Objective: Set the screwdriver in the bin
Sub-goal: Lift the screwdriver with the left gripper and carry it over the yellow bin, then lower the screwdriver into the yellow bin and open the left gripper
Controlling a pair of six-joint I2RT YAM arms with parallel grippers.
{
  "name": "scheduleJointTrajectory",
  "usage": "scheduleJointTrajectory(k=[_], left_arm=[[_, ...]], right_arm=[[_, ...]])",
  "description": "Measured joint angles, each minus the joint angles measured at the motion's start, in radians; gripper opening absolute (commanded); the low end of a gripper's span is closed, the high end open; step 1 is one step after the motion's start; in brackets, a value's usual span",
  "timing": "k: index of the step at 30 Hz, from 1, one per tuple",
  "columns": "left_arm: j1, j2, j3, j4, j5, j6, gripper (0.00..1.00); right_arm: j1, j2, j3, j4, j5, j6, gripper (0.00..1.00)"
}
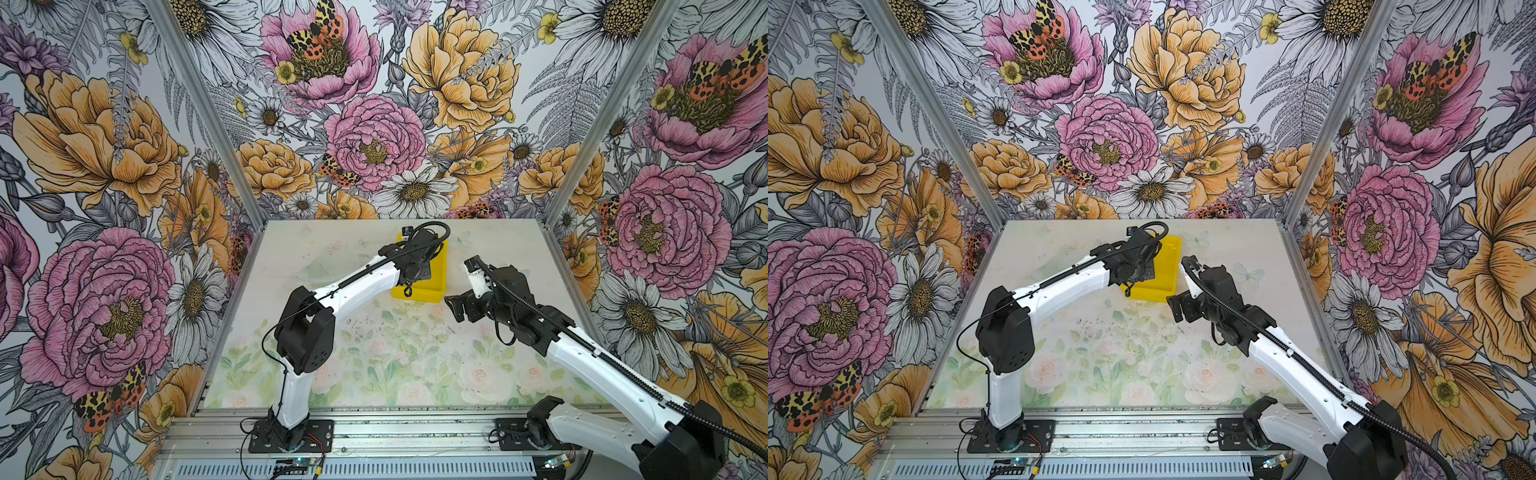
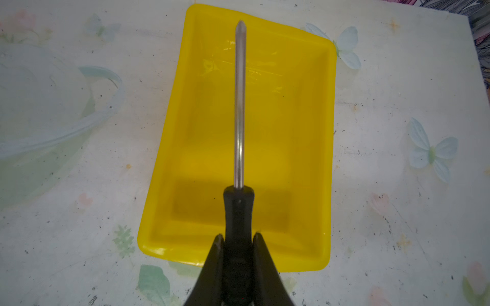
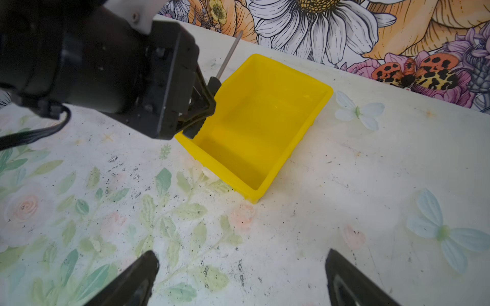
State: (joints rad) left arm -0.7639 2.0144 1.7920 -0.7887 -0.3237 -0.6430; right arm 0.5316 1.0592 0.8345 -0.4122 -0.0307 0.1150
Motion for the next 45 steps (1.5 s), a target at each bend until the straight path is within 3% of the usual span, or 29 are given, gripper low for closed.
scheduleJointTrajectory(k=[8, 23, 38, 45], left_arm=[[0.045, 0.147, 0.132, 0.001, 0.045, 0.052, 0.09], [0.082, 0.298, 0.215, 0.0, 0.1, 0.071, 0.1], [0.088, 0.372, 0.24, 0.0, 0.124, 0.069, 0.12], [0.093, 0.385, 0.241, 0.0, 0.131, 0.066, 0.18]], right_arm=[[-0.01, -0.019, -0.014, 0.0, 0.0, 0.031, 0.99], [-0.016, -0.038, -0.053, 0.001, -0.001, 0.034, 0.99], [-0.023, -0.045, -0.06, 0.004, 0.0, 0.043, 0.99], [-0.023, -0.046, -0.06, 0.004, 0.001, 0.043, 0.99]])
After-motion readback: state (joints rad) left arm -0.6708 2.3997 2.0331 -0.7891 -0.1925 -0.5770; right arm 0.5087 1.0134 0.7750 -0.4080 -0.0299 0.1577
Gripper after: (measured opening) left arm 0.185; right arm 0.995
